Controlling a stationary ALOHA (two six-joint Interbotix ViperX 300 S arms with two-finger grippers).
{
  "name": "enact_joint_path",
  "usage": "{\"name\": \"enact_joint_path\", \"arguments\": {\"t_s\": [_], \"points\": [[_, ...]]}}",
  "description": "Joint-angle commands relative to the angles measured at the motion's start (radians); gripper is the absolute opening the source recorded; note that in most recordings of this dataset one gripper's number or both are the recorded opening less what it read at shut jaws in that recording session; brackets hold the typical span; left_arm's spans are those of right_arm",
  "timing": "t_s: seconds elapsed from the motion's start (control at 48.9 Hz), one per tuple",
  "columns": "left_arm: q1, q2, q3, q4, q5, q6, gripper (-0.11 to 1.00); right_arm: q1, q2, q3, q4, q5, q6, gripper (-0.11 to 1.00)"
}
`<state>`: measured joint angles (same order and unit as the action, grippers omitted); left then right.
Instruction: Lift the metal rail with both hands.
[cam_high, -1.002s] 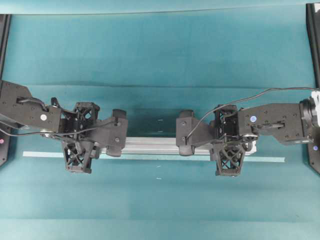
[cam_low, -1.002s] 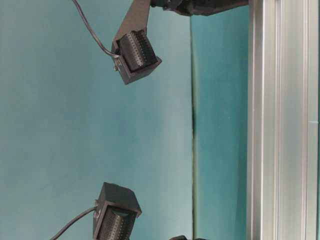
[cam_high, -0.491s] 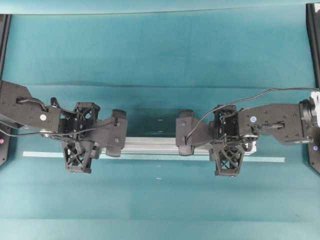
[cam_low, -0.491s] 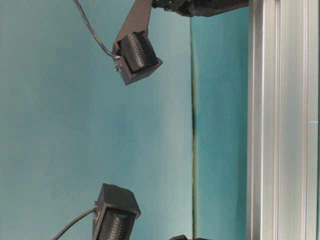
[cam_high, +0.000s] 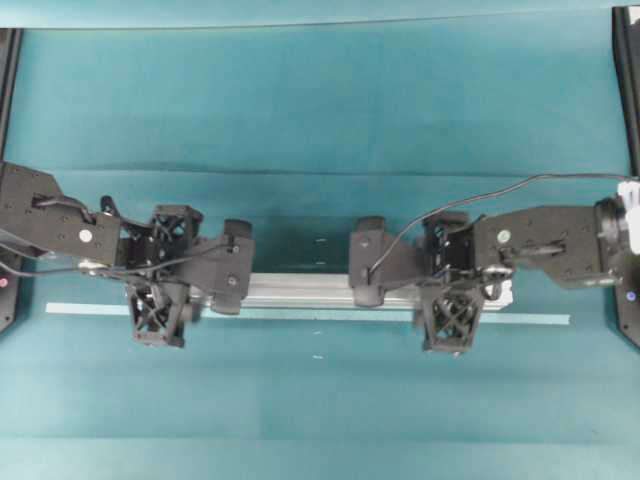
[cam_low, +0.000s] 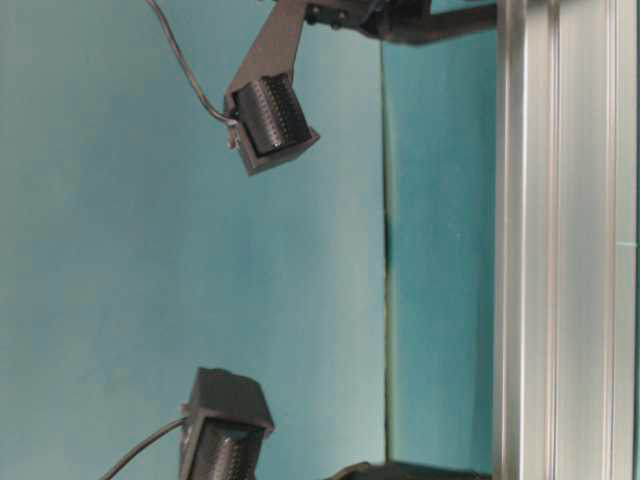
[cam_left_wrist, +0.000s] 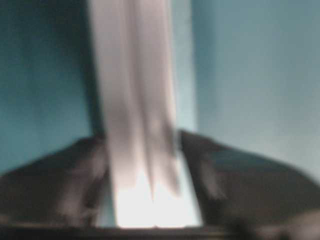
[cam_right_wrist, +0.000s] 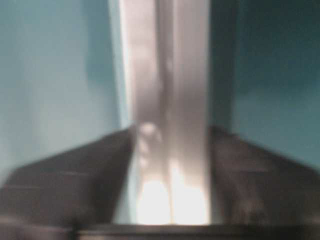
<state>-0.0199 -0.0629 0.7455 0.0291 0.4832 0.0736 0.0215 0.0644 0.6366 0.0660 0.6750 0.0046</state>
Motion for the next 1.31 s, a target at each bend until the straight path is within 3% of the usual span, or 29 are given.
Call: {"name": "enact_joint_path", "arguments": {"t_s": [0.0,0.102,0.327,0.573,0.818,1.084,1.289], "points": [[-0.003,-0.009,-0.005,0.002,-0.006,-0.003,0.79,0.0,0.005,-0.005,0.008,-0.009,0.002,0.88],[-0.003,-0.011,-0.003,0.003,-0.006,0.005,0.97,0.0,0.005,-0.003,0.006,-0.009,0.005,0.98],[0.002,-0.069,-0.003,0.002,0.003,0.008,0.94,-0.029,-0.04,-0.02,0.006,-0.006,0.026,0.98],[0.038,-0.275,0.0,0.002,-0.005,-0.003,0.94,-0.112,-0.207,-0.018,0.0,-0.049,0.084,0.98],[0.098,-0.466,0.018,0.002,-0.035,0.009,0.94,-0.156,-0.39,0.046,-0.006,-0.23,0.081,0.98],[0.11,-0.592,0.067,0.002,-0.103,0.008,0.94,-0.172,-0.545,0.163,-0.008,-0.561,0.083,0.98],[0.11,-0.675,0.083,0.002,-0.12,0.005,0.93,-0.172,-0.646,0.221,-0.008,-0.618,0.086,0.97]]}}
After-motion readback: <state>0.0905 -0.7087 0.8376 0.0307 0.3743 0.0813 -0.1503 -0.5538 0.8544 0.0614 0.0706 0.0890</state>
